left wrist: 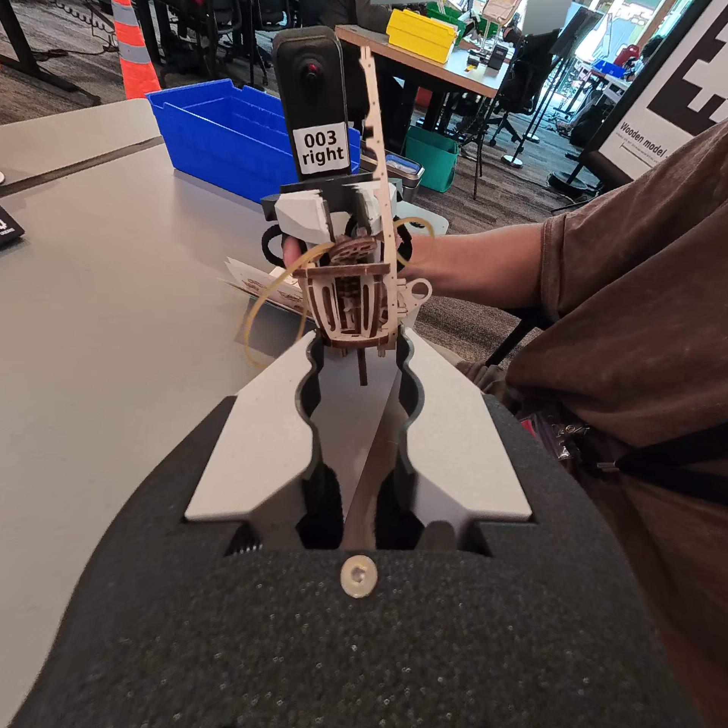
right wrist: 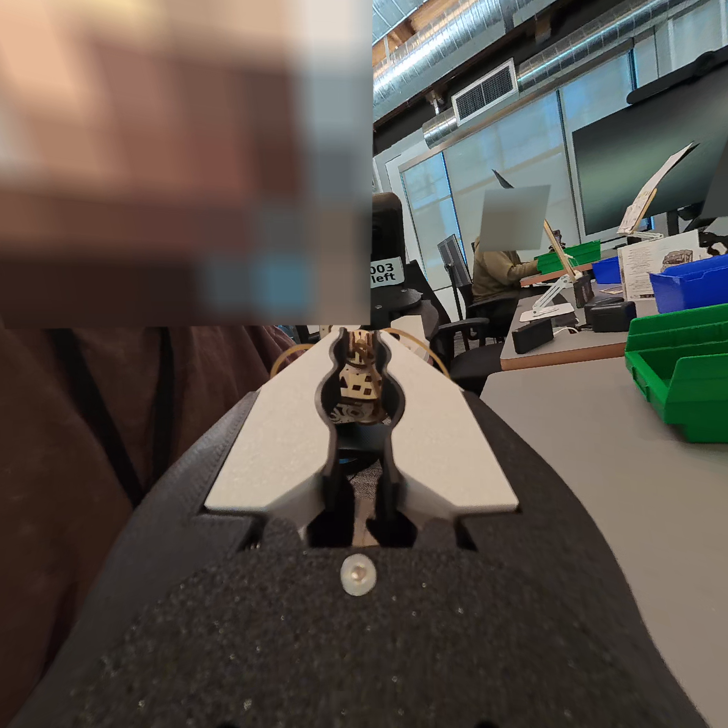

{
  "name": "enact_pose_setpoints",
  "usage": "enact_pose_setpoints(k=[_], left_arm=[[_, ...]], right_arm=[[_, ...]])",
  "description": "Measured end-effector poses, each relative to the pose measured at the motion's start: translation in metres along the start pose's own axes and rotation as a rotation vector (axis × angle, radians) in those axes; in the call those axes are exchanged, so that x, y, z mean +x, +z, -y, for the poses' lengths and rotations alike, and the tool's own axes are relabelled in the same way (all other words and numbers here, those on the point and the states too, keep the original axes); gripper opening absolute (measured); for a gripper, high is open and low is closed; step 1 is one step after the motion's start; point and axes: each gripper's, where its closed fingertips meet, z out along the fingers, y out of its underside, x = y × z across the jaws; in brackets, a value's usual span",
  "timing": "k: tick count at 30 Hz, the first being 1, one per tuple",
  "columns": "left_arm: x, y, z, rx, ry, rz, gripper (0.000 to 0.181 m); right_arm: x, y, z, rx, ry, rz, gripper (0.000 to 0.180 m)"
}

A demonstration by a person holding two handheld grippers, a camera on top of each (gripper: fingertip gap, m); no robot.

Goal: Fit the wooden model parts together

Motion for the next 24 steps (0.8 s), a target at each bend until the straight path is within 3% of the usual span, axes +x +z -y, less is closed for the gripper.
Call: enact_pose_setpoints(k=[11, 24], left_arm=[[-0.001, -0.003, 0.002, 0.007, -0.006, 0.003, 0.035], [-0.001, -0.002, 0.004, 0.025, 0.001, 0.010, 0.035]], right_arm=[[0.003, -0.001, -0.001, -0.008, -0.009, -0.014, 0.012], [0.002, -0.006, 0.015, 0.126, 0.083, 0.023, 0.012]])
